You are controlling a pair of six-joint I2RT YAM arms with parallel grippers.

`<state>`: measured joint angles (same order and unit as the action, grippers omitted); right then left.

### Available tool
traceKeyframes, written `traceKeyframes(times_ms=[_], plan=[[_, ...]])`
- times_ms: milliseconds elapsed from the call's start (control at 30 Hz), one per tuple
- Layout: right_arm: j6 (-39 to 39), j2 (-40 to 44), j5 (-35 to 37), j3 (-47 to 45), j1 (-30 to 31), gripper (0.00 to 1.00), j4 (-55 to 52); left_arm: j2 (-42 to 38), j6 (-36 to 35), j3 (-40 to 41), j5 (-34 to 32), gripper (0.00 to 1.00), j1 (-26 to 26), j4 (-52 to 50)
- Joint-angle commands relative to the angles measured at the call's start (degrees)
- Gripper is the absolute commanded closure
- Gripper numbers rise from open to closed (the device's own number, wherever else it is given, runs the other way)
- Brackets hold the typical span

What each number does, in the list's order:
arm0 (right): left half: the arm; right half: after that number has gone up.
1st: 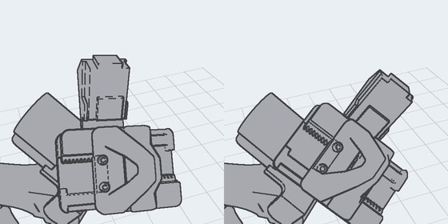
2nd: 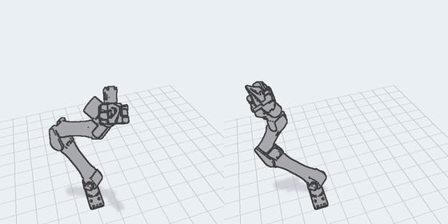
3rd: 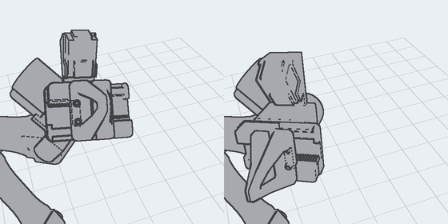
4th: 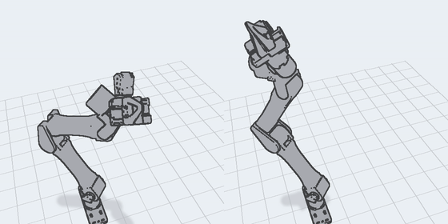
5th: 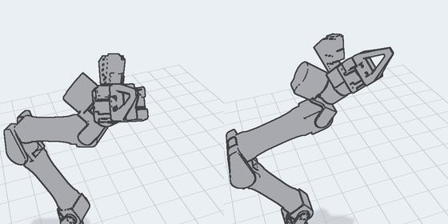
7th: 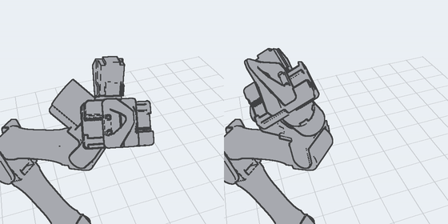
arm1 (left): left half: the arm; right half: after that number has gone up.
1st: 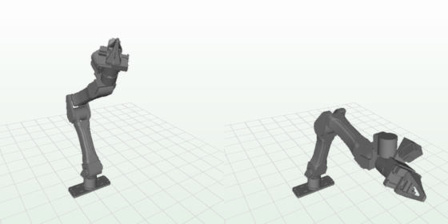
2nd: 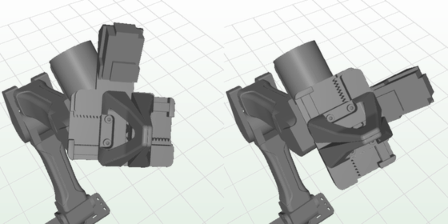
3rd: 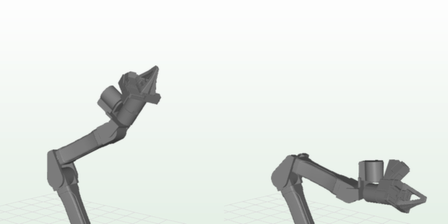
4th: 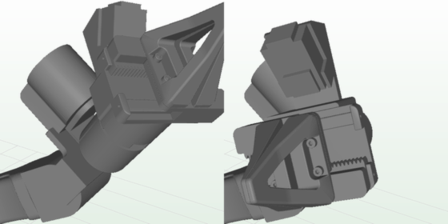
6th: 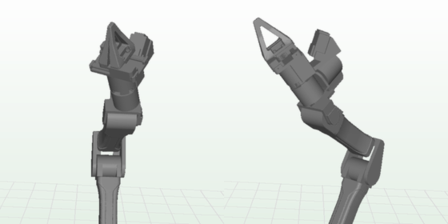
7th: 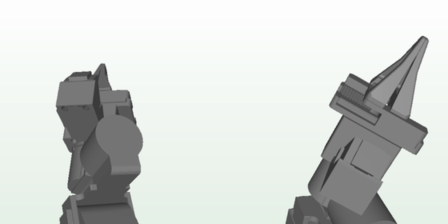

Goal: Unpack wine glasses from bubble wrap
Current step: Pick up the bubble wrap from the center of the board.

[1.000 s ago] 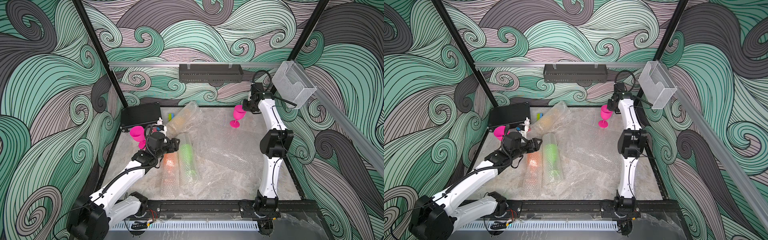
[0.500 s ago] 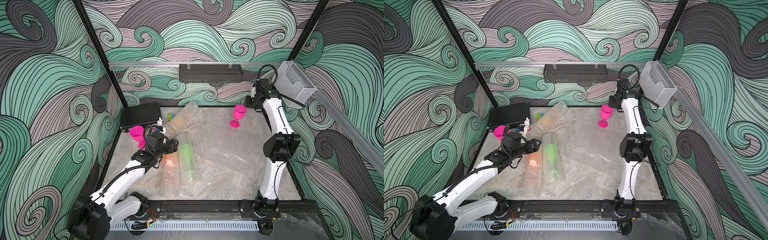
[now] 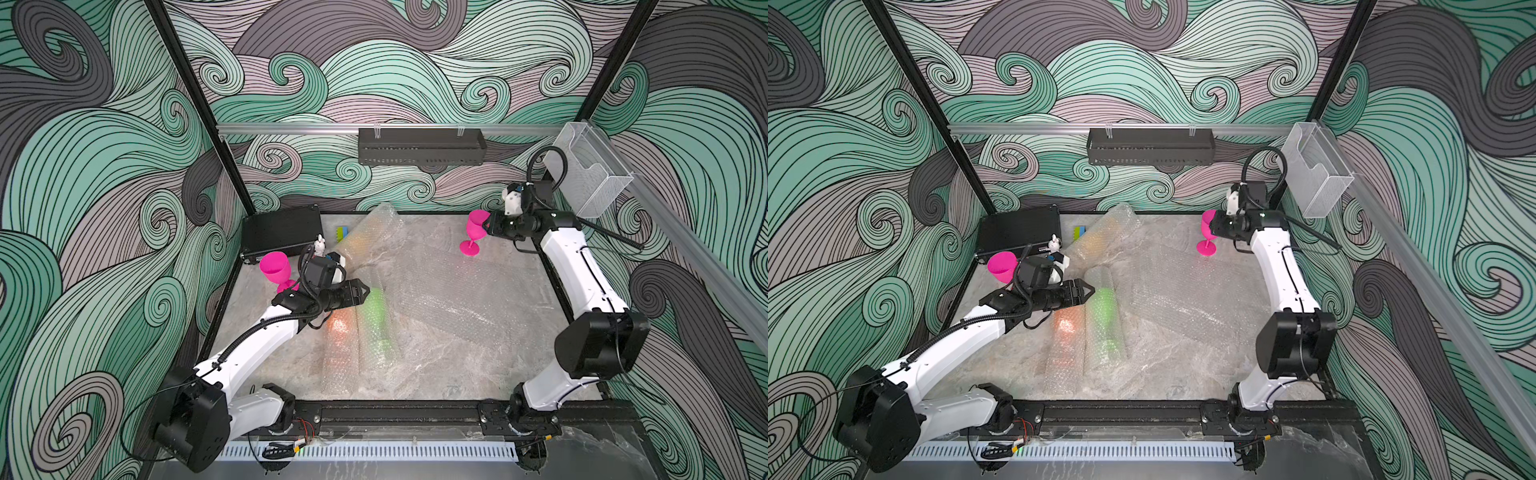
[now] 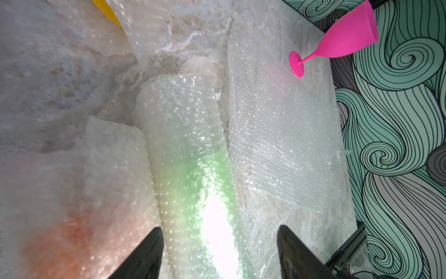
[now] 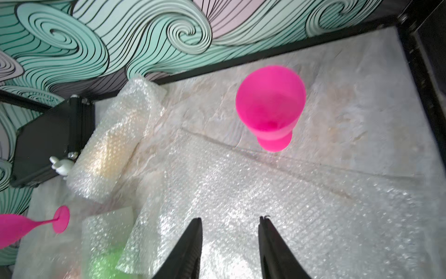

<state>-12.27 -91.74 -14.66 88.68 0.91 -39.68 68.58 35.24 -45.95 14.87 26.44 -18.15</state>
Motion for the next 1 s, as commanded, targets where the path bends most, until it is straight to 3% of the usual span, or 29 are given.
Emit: traceKeyframes(times_ms=[0,267,733,867,967], plan=[[-4.53,4.29,-6.71,-8.24,1.85,0.57,9.72,1.52,1.47,-2.20,1.48,0.28,2.40,-2.75],[-4.91,6.63,-8.49,-19.52,9.45,0.57,13.83,7.03,1.76,-5.56,-3.05,0.31,8.90,-6.99],[-7.24,7.22,-10.14,-28.17,18.60,0.57,18.81,14.82,-0.62,-8.91,-8.75,0.40,11.36,-13.57],[-7.57,6.77,-10.38,-29.49,20.20,0.58,20.83,16.31,-0.79,-9.55,-8.46,0.49,11.53,-13.44],[-7.77,6.60,-10.48,-30.30,21.05,0.58,21.38,16.85,-0.97,-9.93,-8.45,0.63,11.53,-13.82]])
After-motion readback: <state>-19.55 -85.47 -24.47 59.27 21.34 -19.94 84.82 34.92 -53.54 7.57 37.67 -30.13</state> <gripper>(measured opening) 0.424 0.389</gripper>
